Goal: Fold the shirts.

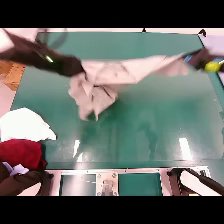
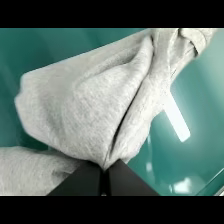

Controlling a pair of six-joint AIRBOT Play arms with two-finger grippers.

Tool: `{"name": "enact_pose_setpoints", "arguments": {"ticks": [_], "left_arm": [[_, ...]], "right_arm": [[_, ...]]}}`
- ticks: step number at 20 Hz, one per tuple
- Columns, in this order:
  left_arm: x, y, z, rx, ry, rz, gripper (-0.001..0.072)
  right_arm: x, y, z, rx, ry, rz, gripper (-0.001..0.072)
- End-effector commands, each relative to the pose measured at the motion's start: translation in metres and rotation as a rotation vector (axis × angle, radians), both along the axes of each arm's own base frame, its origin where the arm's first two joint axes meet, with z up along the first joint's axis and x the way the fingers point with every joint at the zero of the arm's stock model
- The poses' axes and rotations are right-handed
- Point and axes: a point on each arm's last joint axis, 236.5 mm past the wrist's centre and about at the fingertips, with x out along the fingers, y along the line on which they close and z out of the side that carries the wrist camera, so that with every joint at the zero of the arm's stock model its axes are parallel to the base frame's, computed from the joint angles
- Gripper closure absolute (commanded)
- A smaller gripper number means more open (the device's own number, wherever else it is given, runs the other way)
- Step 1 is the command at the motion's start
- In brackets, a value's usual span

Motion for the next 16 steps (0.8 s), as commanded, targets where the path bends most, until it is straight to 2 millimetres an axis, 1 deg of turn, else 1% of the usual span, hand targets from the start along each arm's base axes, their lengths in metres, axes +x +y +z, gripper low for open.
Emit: {"name": "enact_pose_setpoints", "arguments": {"ticks": [1, 2, 3, 4, 5, 6, 7, 8, 9, 10, 11, 12, 13, 14, 15, 16], "left_arm": [[-0.034, 0.015, 0.113, -0.021, -0.235, -0.039, 0.0685], [-0.046, 0.019, 0.144, -0.034, -0.309, -0.044, 0.0686], [-0.059, 0.023, 0.176, -0.054, -0.392, -0.044, 0.0685], [-0.071, 0.028, 0.200, -0.072, -0.466, -0.035, 0.0685], [-0.077, 0.033, 0.214, -0.082, -0.517, -0.018, 0.0685], [-0.079, 0.039, 0.219, -0.075, -0.545, -0.002, 0.0686], [-0.075, 0.045, 0.216, -0.051, -0.549, 0.024, 0.0686], [-0.066, 0.052, 0.207, -0.017, -0.538, 0.055, 0.0686], [-0.052, 0.057, 0.196, 0.013, -0.522, 0.084, 0.0686], [-0.035, 0.057, 0.184, 0.020, -0.515, 0.105, 0.0686], [-0.016, 0.054, 0.173, 0.019, -0.512, 0.124, 0.0686], [0.004, 0.049, 0.157, 0.029, -0.505, 0.123, 0.0685], [0.029, 0.042, 0.133, 0.051, -0.476, 0.113, 0.0685], [0.055, 0.033, 0.101, 0.080, -0.427, 0.095, 0.0685], [0.079, 0.023, 0.067, 0.097, -0.366, 0.073, 0.0685], [0.104, 0.008, 0.027, 0.106, -0.298, 0.040, 0.0685]], "right_arm": [[-0.072, 0.012, 0.159, -0.140, -0.410, -0.049, 0.0703], [-0.094, 0.012, 0.191, -0.198, -0.503, -0.092, 0.0703], [-0.117, 0.010, 0.216, -0.266, -0.584, -0.143, 0.0703], [-0.134, 0.009, 0.230, -0.328, -0.630, -0.184, 0.0703], [-0.147, 0.009, 0.235, -0.383, -0.653, -0.213, 0.0703], [-0.155, 0.009, 0.234, -0.399, -0.647, -0.232, 0.0703], [-0.160, 0.012, 0.230, -0.397, -0.633, -0.228, 0.0703], [-0.161, 0.014, 0.223, -0.392, -0.612, -0.217, 0.0703], [-0.158, 0.016, 0.213, -0.381, -0.586, -0.198, 0.0703], [-0.153, 0.018, 0.200, -0.365, -0.551, -0.174, 0.0703], [-0.145, 0.020, 0.179, -0.338, -0.496, -0.142, 0.0703], [-0.136, 0.022, 0.153, -0.308, -0.431, -0.112, 0.0703], [-0.125, 0.024, 0.117, -0.268, -0.345, -0.080, 0.0703], [-0.116, 0.025, 0.079, -0.233, -0.252, -0.055, 0.0703], [-0.108, 0.025, 0.032, -0.197, -0.145, -0.041, 0.0703], [-0.102, 0.024, -0.016, -0.162, -0.041, -0.040, 0.0703]]}}
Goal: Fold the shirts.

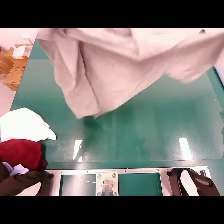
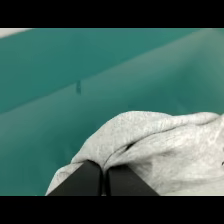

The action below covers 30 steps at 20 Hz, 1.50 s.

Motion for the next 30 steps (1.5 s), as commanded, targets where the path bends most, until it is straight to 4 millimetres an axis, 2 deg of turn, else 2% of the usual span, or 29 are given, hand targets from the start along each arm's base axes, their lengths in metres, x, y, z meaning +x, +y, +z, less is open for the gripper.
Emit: {"name": "enact_pose_setpoints", "arguments": {"ticks": [1, 3, 5, 6, 7, 8, 9, 10, 12, 13, 15, 16, 17, 18, 21, 22, 23, 25, 27, 29, 30], "left_arm": [[0.076, -0.036, -0.109, 0.031, 0.144, -0.060, 0.0685], [0.110, -0.077, -0.184, -0.027, 0.232, -0.156, 0.0685], [0.133, -0.113, -0.245, -0.122, 0.281, -0.219, 0.0684], [0.141, -0.125, -0.271, -0.171, 0.311, -0.222, 0.0684], [0.146, -0.133, -0.293, -0.210, 0.350, -0.213, 0.0683], [0.147, -0.137, -0.311, -0.230, 0.388, -0.207, 0.0613], [0.145, -0.138, -0.323, -0.235, 0.416, -0.208, 0.0255], [0.142, -0.136, -0.325, -0.242, 0.445, -0.204, -0.0001], [0.129, -0.123, -0.313, -0.257, 0.531, -0.231, -0.0004], [0.120, -0.108, -0.304, -0.243, 0.588, -0.243, -0.0004], [0.100, -0.054, -0.294, -0.188, 0.773, -0.167, -0.0004], [0.091, -0.026, -0.296, -0.156, 0.861, -0.108, -0.0004], [0.079, -0.001, -0.297, -0.128, 0.938, -0.055, -0.0004], [0.064, 0.023, -0.301, -0.089, 1.023, -0.002, -0.0004], [0.013, 0.077, -0.317, 0.107, 1.210, 0.139, -0.0003], [-0.001, 0.084, -0.320, 0.150, 1.228, 0.162, -0.0004], [-0.016, 0.084, -0.323, 0.160, 1.231, 0.174, -0.0003], [-0.044, 0.085, -0.335, 0.137, 1.221, 0.203, 0.0005], [-0.069, 0.083, -0.364, 0.076, 1.180, 0.262, 0.0005], [-0.080, 0.067, -0.396, -0.058, 1.156, 0.316, 0.0005], [-0.079, 0.058, -0.410, -0.127, 1.144, 0.328, 0.0005]], "right_arm": [[0.012, 0.002, -0.143, 0.111, 0.305, -0.004, 0.0703], [0.006, -0.005, -0.234, 0.180, 0.466, -0.084, 0.0703], [-0.012, -0.010, -0.309, 0.226, 0.595, -0.165, 0.0703], [-0.023, -0.011, -0.338, 0.239, 0.645, -0.198, 0.0702], [-0.031, -0.012, -0.357, 0.247, 0.679, -0.222, 0.0702], [-0.038, -0.011, -0.370, 0.252, 0.704, -0.236, 0.0702], [-0.043, -0.011, -0.377, 0.255, 0.720, -0.242, 0.0702], [-0.044, -0.011, -0.379, 0.254, 0.723, -0.244, 0.0702], [-0.041, -0.012, -0.377, 0.252, 0.714, -0.248, 0.0701], [-0.040, -0.013, -0.375, 0.249, 0.707, -0.250, 0.0693], [-0.039, -0.017, -0.374, 0.219, 0.702, -0.248, 0.0694], [-0.039, -0.018, -0.375, 0.208, 0.703, -0.247, 0.0692], [-0.041, -0.017, -0.376, 0.207, 0.707, -0.243, 0.0641], [-0.043, -0.015, -0.376, 0.209, 0.716, -0.232, 0.0627], [-0.047, -0.012, -0.378, 0.205, 0.733, -0.215, 0.0638], [-0.048, -0.012, -0.378, 0.202, 0.735, -0.214, 0.0588], [-0.048, -0.012, -0.379, 0.195, 0.737, -0.213, 0.0491], [-0.050, -0.016, -0.382, 0.172, 0.742, -0.216, 0.0473], [-0.050, -0.019, -0.382, 0.173, 0.741, -0.228, 0.0475], [-0.049, -0.020, -0.381, 0.173, 0.738, -0.231, 0.0475], [-0.049, -0.020, -0.381, 0.173, 0.738, -0.231, 0.0476]]}}
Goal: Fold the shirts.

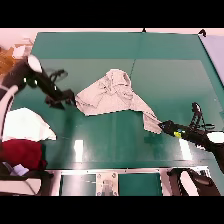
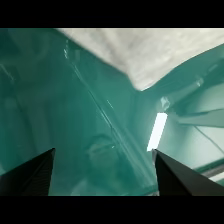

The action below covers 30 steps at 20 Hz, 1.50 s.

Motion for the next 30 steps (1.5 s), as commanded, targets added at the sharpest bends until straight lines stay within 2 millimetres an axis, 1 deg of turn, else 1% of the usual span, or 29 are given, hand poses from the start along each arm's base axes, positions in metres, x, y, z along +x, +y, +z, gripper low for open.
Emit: {"name": "enact_pose_setpoints", "arguments": {"ticks": [1, 3, 4, 6, 7, 9, 10, 11, 12, 13, 14, 15, 16, 17, 19, 20, 22, 23, 25, 27, 30], "left_arm": [[-0.004, -0.021, -0.047, -0.110, -0.108, 0.195, 0.0005], [0.016, -0.038, -0.051, -0.220, -0.189, 0.294, 0.0005], [0.024, -0.044, -0.049, -0.259, -0.217, 0.316, 0.0005], [0.028, -0.050, -0.049, -0.282, -0.227, 0.323, 0.0005], [0.029, -0.053, -0.051, -0.270, -0.241, 0.316, 0.0006], [0.036, -0.061, -0.052, -0.249, -0.289, 0.308, 0.0014], [0.038, -0.067, -0.052, -0.242, -0.310, 0.299, 0.0188], [0.038, -0.073, -0.053, -0.236, -0.325, 0.285, 0.0395], [0.035, -0.078, -0.052, -0.238, -0.328, 0.262, 0.0618], [0.028, -0.083, -0.050, -0.250, -0.326, 0.207, 0.0684], [0.018, -0.084, -0.046, -0.267, -0.299, 0.163, 0.0685], [0.010, -0.079, -0.043, -0.268, -0.279, 0.122, 0.0685], [0.002, -0.067, -0.039, -0.252, -0.262, 0.085, 0.0685], [-0.002, -0.051, -0.037, -0.227, -0.251, 0.071, 0.0685], [-0.007, -0.011, -0.034, -0.156, -0.234, 0.084, 0.0685], [-0.008, 0.004, -0.033, -0.141, -0.227, 0.101, 0.0685], [-0.006, 0.022, -0.033, -0.138, -0.224, 0.139, 0.0685], [-0.004, 0.026, -0.033, -0.136, -0.230, 0.146, 0.0685], [-0.002, 0.027, -0.034, -0.131, -0.242, 0.140, 0.0685], [0.001, 0.028, -0.034, -0.125, -0.258, 0.140, 0.0685], [0.003, 0.029, -0.034, -0.122, -0.264, 0.143, 0.0685]], "right_arm": [[0.000, -0.002, -0.001, -0.007, 0.002, -0.002, 0.0476], [0.000, -0.002, -0.001, -0.007, 0.002, -0.002, 0.0472], [0.000, -0.002, -0.001, -0.007, 0.002, -0.003, 0.0424], [0.002, -0.003, 0.003, -0.006, -0.003, -0.005, 0.0408], [0.005, -0.003, 0.006, -0.001, -0.007, -0.015, 0.0376], [0.015, -0.007, 0.021, -0.004, -0.037, -0.028, 0.0362], [0.020, -0.009, 0.028, -0.010, -0.056, -0.028, 0.0362], [0.024, -0.011, 0.035, -0.016, -0.072, -0.029, 0.0362], [0.029, -0.014, 0.040, -0.021, -0.084, -0.034, 0.0349], [0.033, -0.018, 0.043, -0.023, -0.081, -0.040, 0.0285], [0.035, -0.024, 0.043, -0.019, -0.066, -0.049, 0.0263], [0.037, -0.028, 0.040, -0.003, -0.037, -0.056, 0.0262], [0.037, -0.029, 0.033, 0.023, 0.010, -0.054, 0.0261], [0.036, -0.026, 0.024, 0.054, 0.065, -0.038, 0.0231], [0.029, -0.011, -0.001, 0.114, 0.173, 0.044, 0.0221], [0.025, -0.003, -0.012, 0.130, 0.204, 0.091, 0.0221], [0.017, 0.014, -0.032, 0.153, 0.262, 0.170, 0.0222], [0.013, 0.023, -0.039, 0.167, 0.288, 0.200, 0.0223], [0.009, 0.041, -0.044, 0.188, 0.297, 0.264, 0.0224], [0.010, 0.058, -0.042, 0.212, 0.285, 0.302, 0.0225], [0.013, 0.073, -0.036, 0.213, 0.270, 0.352, 0.0226]]}}
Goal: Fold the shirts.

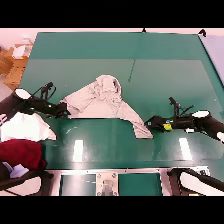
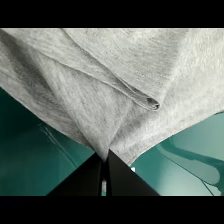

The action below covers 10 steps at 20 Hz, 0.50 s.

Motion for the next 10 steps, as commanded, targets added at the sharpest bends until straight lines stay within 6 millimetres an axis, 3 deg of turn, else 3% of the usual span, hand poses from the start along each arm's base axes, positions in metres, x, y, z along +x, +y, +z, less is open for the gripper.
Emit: {"name": "enact_pose_setpoints", "arguments": {"ticks": [1, 3, 7, 10], "left_arm": [[0.001, 0.004, 0.000, 0.009, -0.008, 0.000, 0.0685], [0.001, 0.004, 0.000, 0.009, -0.008, 0.000, 0.0685], [0.001, 0.004, 0.000, 0.008, -0.007, 0.000, 0.0685], [-0.001, 0.002, 0.000, 0.004, 0.002, -0.007, 0.0685]], "right_arm": [[0.001, 0.021, 0.004, 0.018, -0.021, 0.074, 0.0229], [0.004, 0.030, 0.007, 0.016, -0.035, 0.110, 0.0324], [0.007, 0.045, 0.003, 0.040, -0.014, 0.140, 0.0335], [0.006, 0.053, 0.000, 0.053, 0.003, 0.154, 0.0469]]}}
